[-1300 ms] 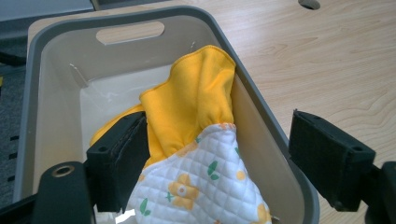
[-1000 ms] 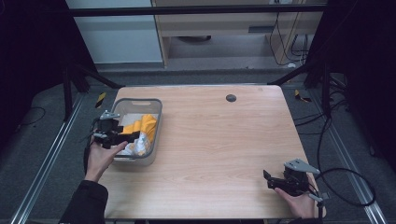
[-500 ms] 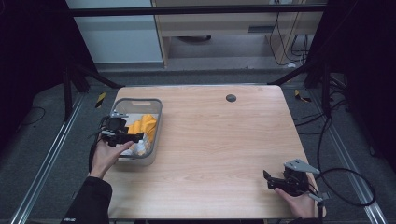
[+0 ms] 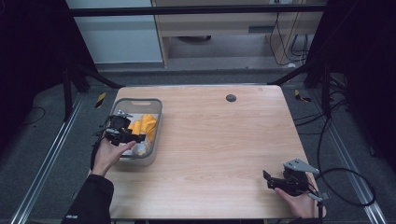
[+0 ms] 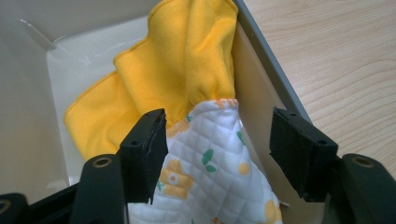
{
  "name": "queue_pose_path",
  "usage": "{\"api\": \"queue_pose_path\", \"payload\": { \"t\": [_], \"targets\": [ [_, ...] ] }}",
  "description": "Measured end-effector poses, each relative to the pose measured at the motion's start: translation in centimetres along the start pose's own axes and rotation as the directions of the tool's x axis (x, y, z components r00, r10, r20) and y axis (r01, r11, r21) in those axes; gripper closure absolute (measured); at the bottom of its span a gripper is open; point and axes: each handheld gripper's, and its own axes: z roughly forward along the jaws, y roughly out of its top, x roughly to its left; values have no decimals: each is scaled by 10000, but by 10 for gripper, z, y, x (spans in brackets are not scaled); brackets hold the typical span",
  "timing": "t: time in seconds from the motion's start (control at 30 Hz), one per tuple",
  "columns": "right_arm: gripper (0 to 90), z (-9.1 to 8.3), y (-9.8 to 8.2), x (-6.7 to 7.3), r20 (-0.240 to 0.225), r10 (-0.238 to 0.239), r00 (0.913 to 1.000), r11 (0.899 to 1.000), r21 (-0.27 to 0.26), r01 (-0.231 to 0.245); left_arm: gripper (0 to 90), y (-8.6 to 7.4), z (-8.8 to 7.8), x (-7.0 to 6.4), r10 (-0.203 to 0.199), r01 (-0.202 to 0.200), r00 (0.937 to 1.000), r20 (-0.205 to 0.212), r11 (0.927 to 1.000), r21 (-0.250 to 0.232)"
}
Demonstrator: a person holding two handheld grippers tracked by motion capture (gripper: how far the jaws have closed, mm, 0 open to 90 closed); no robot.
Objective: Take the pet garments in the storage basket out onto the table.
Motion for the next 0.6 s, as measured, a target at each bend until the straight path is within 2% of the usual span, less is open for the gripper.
{"api": "queue_pose_path", "payload": {
  "t": [0.17,0.6],
  "targets": [
    [119,0,0,-1,13,11,10000,10000,8,-11,385,2,6,-2,71,-71,10000,3,9995,297],
    [122,0,0,-1,-45,12,10000,10000,68,-12,430,2,19,-6,123,-127,9999,52,9976,682]
  ]
}}
